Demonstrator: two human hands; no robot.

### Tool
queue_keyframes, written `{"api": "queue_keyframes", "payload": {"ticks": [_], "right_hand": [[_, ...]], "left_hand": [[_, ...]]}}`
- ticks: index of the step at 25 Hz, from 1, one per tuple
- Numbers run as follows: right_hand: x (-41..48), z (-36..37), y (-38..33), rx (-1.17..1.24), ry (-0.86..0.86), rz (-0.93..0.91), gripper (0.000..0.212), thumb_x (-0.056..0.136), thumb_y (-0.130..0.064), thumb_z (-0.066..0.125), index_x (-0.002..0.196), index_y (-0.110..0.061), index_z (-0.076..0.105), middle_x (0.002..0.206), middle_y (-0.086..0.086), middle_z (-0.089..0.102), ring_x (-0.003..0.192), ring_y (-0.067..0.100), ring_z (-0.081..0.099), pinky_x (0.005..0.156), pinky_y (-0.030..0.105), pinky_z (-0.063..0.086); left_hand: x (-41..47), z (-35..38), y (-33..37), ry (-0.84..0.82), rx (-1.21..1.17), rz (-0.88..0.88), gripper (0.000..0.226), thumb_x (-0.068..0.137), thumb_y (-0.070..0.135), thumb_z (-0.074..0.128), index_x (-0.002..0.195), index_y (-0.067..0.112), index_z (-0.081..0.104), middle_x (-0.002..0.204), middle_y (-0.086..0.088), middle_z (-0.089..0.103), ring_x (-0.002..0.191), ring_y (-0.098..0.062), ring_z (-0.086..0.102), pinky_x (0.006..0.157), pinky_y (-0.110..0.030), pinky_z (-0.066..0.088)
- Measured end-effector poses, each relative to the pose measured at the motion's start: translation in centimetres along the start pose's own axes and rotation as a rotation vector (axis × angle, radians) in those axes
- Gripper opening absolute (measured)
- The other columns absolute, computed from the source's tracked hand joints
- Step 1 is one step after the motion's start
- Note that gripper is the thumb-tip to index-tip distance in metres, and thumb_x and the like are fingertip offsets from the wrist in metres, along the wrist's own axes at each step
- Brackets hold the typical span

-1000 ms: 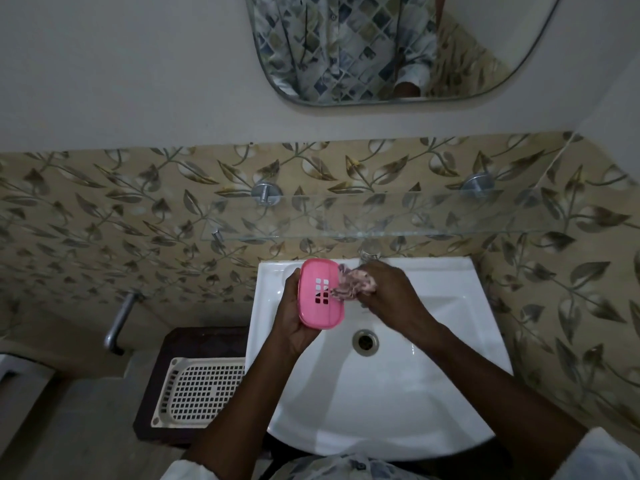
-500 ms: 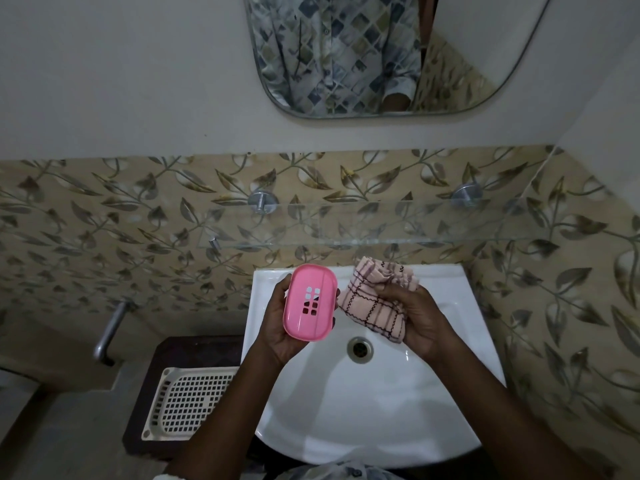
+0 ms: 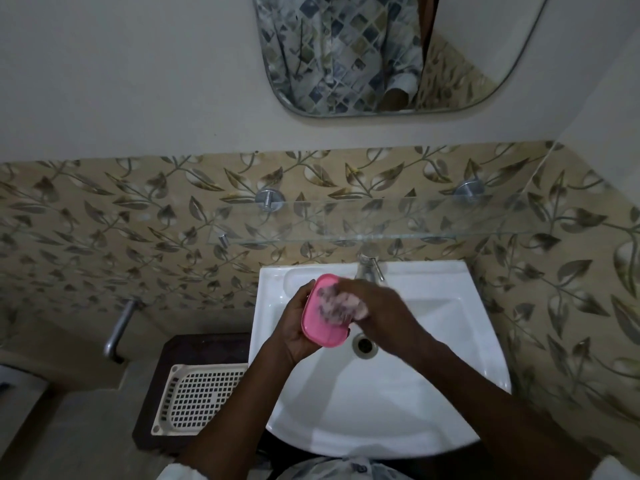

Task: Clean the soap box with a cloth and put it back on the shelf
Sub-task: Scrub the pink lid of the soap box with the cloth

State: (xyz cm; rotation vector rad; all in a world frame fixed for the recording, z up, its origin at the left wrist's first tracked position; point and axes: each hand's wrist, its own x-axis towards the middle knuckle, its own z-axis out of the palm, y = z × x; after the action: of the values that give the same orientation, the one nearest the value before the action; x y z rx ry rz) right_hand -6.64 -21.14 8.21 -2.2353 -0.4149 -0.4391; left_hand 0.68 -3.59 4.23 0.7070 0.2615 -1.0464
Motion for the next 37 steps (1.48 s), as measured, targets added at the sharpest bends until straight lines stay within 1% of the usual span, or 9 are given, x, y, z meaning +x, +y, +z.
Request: {"api": "queue_keyframes", "payload": {"ticks": [2, 10, 13, 22, 25, 27, 30, 32, 37], "right_hand": [[-0.5, 0.8, 0.6, -0.235, -0.189, -0.300, 0.046, 0.073, 0.010, 0.074, 0.117, -0.003, 0.069, 0.122, 0.015, 0.068, 0.116, 0.031, 0.063, 0.100, 0.042, 0.050], [0.2, 0.5, 0.6, -0.131, -0.153, -0.092, 0.061, 0.074, 0.011, 0.071, 0.130, -0.010, 0.061, 0.130, 0.007, 0.064, 0.116, 0.023, 0.063, 0.092, 0.040, 0.055], [0.1, 0.4, 0.3, -0.188, -0.196, -0.261, 0.050, 0.078, 0.001, 0.068, 0.126, -0.010, 0.063, 0.129, 0.006, 0.065, 0.120, 0.018, 0.060, 0.098, 0.030, 0.051], [0.6, 0.9, 1.7, -0.101, -0.122, -0.168, 0.048, 0.067, 0.024, 0.071, 0.111, 0.008, 0.069, 0.120, 0.023, 0.066, 0.117, 0.039, 0.061, 0.096, 0.054, 0.052], [0.1, 1.7, 1.6, -0.150, -0.228, -0.303, 0.042, 0.079, 0.009, 0.065, 0.120, 0.002, 0.065, 0.128, 0.018, 0.063, 0.126, 0.029, 0.055, 0.107, 0.038, 0.044], [0.2, 1.3, 1.7, -0.042, -0.162, -0.077, 0.040, 0.081, 0.007, 0.062, 0.120, -0.001, 0.065, 0.127, 0.020, 0.062, 0.124, 0.030, 0.056, 0.102, 0.037, 0.046], [1.4, -1.1, 3.2, 0.322, 0.299, 0.593, 0.037, 0.081, 0.002, 0.066, 0.113, -0.016, 0.060, 0.112, 0.012, 0.067, 0.098, 0.027, 0.068, 0.081, 0.039, 0.058], [1.3, -2.1, 4.0, 0.695, 0.353, 0.924, 0.032, 0.083, 0.004, 0.057, 0.114, -0.005, 0.059, 0.109, 0.022, 0.069, 0.087, 0.029, 0.071, 0.072, 0.041, 0.061], [-0.7, -3.7, 4.1, 0.620, 0.243, 1.025, 0.021, 0.085, 0.005, 0.053, 0.102, 0.000, 0.064, 0.100, 0.025, 0.071, 0.078, 0.029, 0.071, 0.067, 0.044, 0.061]], "left_hand": [[-0.1, 0.4, 0.0, 0.011, -0.001, -0.017, 0.057, 0.089, 0.044, 0.052, 0.112, -0.005, 0.072, 0.113, -0.025, 0.070, 0.095, -0.036, 0.072, 0.081, -0.046, 0.059], [-0.3, 0.6, 0.4, 0.026, 0.016, -0.042, 0.052, 0.085, 0.043, 0.058, 0.108, 0.000, 0.075, 0.109, -0.022, 0.071, 0.090, -0.036, 0.072, 0.083, -0.044, 0.058], [-0.1, 0.9, 0.7, 0.014, 0.006, -0.079, 0.056, 0.087, 0.045, 0.057, 0.107, -0.004, 0.074, 0.107, -0.024, 0.072, 0.090, -0.036, 0.073, 0.081, -0.044, 0.060], [0.2, 1.0, 0.5, 0.030, -0.004, -0.046, 0.050, 0.083, 0.040, 0.064, 0.113, 0.000, 0.073, 0.114, -0.022, 0.071, 0.094, -0.037, 0.072, 0.084, -0.047, 0.058], [0.3, 1.0, 0.7, 0.072, -0.022, -0.053, 0.056, 0.084, 0.044, 0.061, 0.111, -0.004, 0.072, 0.110, -0.023, 0.071, 0.092, -0.037, 0.072, 0.083, -0.044, 0.058], [0.4, 0.7, 0.7, 0.090, -0.002, -0.038, 0.056, 0.088, 0.047, 0.057, 0.113, -0.001, 0.072, 0.109, -0.023, 0.070, 0.091, -0.038, 0.070, 0.082, -0.042, 0.057], [-0.2, 0.9, 1.1, 0.106, 0.001, -0.013, 0.060, 0.087, 0.050, 0.059, 0.116, -0.002, 0.066, 0.104, -0.025, 0.064, 0.087, -0.037, 0.061, 0.080, -0.044, 0.051], [-0.5, 0.8, 1.5, 0.119, -0.041, 0.037, 0.061, 0.083, 0.049, 0.061, 0.115, -0.002, 0.065, 0.101, -0.025, 0.064, 0.085, -0.036, 0.060, 0.079, -0.044, 0.048], [-0.1, 1.4, 1.4, 0.144, 0.086, 0.155, 0.062, 0.085, 0.050, 0.058, 0.124, 0.001, 0.061, 0.098, -0.024, 0.063, 0.081, -0.034, 0.060, 0.074, -0.042, 0.050]]}}
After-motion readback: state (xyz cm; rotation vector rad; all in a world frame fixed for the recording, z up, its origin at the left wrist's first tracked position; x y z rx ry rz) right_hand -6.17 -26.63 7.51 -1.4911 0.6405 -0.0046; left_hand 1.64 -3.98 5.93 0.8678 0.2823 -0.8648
